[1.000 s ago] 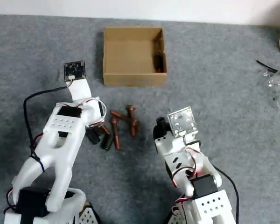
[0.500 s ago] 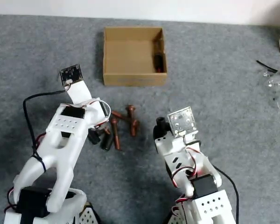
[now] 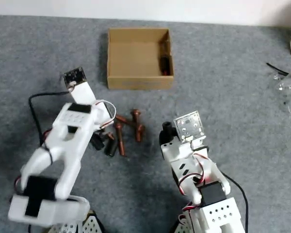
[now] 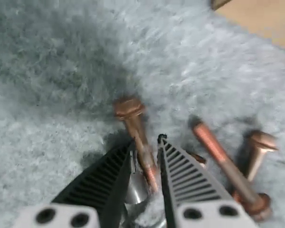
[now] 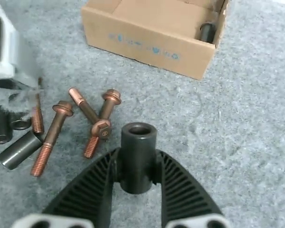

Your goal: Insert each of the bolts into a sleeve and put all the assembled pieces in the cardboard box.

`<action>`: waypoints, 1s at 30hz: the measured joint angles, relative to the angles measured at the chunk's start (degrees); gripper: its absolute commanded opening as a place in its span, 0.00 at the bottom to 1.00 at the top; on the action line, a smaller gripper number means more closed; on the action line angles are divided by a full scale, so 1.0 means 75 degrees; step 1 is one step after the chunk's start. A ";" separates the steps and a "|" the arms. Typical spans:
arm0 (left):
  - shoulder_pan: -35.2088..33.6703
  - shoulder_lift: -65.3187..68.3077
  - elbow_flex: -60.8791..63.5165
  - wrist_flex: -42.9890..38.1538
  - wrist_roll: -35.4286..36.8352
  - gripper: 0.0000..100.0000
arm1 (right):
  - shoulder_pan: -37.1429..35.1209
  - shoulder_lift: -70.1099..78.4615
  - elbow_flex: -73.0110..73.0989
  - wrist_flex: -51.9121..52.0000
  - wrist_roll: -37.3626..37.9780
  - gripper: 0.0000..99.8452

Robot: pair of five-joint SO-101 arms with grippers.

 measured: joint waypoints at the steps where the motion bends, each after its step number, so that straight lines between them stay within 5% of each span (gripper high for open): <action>1: 0.0000 0.0305 -0.0211 0.0141 0.0000 0.08 | 0.0000 0.0000 0.0000 0.0000 0.0000 0.00; 26: -0.0105 0.2532 -0.2462 0.1700 0.0316 0.08 | 0.0000 0.0000 0.0000 0.0000 0.0000 0.00; 30: -0.0164 0.2637 -0.2637 0.1911 0.0328 0.00 | 0.0000 0.0000 0.0000 0.0000 0.0000 0.00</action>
